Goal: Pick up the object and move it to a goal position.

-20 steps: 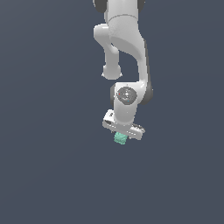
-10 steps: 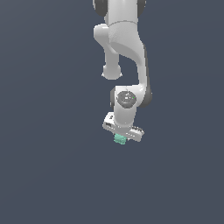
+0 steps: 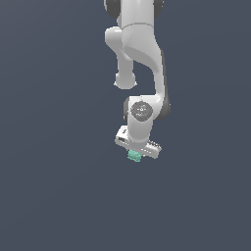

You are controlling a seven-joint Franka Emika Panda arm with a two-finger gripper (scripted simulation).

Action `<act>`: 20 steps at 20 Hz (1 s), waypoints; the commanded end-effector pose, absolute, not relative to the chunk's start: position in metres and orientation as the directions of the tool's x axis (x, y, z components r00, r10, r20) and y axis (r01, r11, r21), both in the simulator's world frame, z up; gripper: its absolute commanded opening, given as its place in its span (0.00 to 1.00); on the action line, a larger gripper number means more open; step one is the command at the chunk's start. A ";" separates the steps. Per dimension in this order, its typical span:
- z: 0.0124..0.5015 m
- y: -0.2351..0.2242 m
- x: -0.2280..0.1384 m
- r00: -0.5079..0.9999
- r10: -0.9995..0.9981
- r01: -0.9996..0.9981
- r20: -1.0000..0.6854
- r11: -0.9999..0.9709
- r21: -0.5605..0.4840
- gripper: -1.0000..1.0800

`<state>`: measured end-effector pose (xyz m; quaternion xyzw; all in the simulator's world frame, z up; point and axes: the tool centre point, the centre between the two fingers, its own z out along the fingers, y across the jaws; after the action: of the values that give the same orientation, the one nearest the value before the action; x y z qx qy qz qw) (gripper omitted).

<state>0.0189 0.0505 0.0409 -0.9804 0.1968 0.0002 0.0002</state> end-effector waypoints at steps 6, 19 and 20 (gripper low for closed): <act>0.064 0.035 0.020 0.922 -0.386 -0.386 0.000 -0.922 -0.001 0.00; 0.182 -0.039 0.023 0.922 -0.387 -0.387 0.000 -0.922 -0.002 0.00; 0.192 -0.046 0.023 0.922 -0.387 -0.387 0.000 -0.922 -0.002 0.00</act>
<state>0.0232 -0.0356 0.1759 -0.9803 0.1975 -0.0001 0.0007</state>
